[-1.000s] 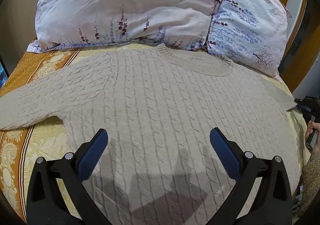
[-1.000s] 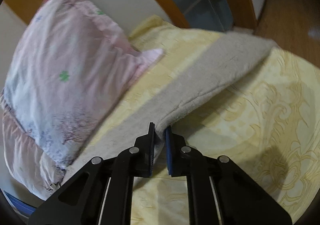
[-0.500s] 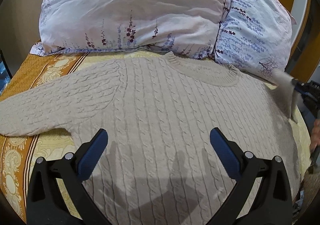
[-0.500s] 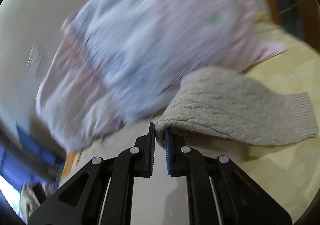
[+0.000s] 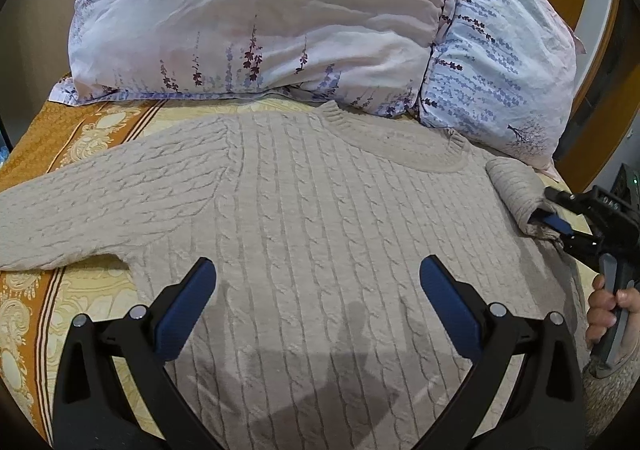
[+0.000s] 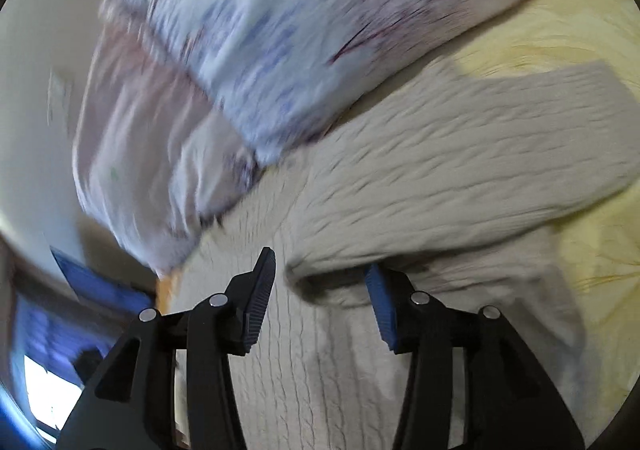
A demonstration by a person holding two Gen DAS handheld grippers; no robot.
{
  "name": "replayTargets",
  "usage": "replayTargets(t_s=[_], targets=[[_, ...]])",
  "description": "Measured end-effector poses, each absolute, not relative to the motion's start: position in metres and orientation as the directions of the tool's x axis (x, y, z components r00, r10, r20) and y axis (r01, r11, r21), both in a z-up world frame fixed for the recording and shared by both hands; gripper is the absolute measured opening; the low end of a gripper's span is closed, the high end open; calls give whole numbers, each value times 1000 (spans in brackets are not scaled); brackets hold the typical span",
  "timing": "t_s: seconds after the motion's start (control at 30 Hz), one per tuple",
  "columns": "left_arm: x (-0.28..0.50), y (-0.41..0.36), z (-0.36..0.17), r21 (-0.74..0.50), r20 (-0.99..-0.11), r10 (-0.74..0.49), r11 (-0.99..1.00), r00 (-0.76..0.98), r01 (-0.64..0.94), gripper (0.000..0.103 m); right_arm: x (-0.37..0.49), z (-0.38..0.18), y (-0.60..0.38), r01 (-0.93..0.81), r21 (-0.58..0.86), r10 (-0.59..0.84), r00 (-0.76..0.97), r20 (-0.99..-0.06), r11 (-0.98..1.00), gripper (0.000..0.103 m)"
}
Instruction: Fold small clothes
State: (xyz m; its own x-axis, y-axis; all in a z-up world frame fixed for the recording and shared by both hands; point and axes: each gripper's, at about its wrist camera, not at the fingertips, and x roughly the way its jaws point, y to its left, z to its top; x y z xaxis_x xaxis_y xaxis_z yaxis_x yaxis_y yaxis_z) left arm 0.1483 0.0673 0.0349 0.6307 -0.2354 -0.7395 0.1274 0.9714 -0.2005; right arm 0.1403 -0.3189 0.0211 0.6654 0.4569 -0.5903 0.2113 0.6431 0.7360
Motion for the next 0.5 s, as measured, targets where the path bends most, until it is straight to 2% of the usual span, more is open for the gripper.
replayTargets(t_s=[0.13,0.33,0.4,0.47,0.5], targets=[[150,69,32,-223,-745,-253,966,618,127,101,132,20,-350,296,754,393,710,-584,586,48],[150,77,35,-235,-736,-256,965,626,118,101,128,20,-377,444,672,198,728,-656,593,46],[151,79,36,-235,-733,-257,965,630,120,101,128,21,-384,480,632,141,719,-681,608,35],[153,83,37,-247,-730,-266,962,629,120,101,130,25,-389,500,576,75,709,-701,647,16],[154,85,37,-254,-731,-269,960,627,117,101,131,28,-391,499,550,50,708,-704,670,15]])
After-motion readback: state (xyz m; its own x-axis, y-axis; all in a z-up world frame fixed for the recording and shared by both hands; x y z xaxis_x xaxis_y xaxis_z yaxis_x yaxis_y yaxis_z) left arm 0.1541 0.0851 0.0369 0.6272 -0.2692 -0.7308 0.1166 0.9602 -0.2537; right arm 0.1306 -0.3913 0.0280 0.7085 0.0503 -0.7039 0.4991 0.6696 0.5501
